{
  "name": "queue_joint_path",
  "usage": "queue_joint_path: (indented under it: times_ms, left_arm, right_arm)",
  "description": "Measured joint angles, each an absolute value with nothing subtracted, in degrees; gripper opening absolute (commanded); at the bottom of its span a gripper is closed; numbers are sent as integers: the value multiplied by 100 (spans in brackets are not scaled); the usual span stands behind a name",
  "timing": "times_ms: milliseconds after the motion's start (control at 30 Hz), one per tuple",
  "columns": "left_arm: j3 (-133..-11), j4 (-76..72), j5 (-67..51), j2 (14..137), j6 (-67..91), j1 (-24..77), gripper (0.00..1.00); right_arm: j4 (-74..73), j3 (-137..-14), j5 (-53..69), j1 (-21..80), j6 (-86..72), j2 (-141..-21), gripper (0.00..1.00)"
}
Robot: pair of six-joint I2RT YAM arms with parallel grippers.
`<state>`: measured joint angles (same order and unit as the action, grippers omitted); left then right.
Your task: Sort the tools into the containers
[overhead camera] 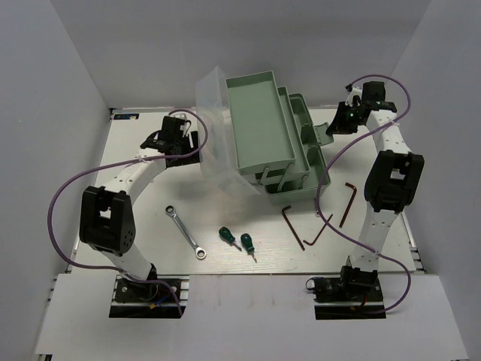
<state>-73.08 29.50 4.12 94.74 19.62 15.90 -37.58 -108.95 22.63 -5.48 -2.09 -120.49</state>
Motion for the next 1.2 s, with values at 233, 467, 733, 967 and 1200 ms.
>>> queue_joint_path:
  times_ms: [233, 467, 733, 967, 1200]
  left_arm:
    - [-7002, 3046, 696, 8866, 2067, 1457, 90]
    - [-6969, 3795, 1793, 8009, 2582, 1321, 94]
    - [-6600, 4219, 2043, 7155, 2950, 1253, 95]
    - [-6344, 4272, 1684, 6287, 3074, 1251, 95]
    - [-6119, 4278, 812, 5701, 2904, 1315, 95]
  right_arm:
    - [-3758, -10884, 2265, -548, -148, -12049, 0]
    - [-3647, -10735, 2259, -558, -115, -12040, 0]
    - [-3647, -10516, 2381, -552, -185, -12038, 0]
    - [-3651, -10521, 2394, -521, -257, -12038, 0]
    - [-3935, -10825, 2228, -451, -252, -12053, 51]
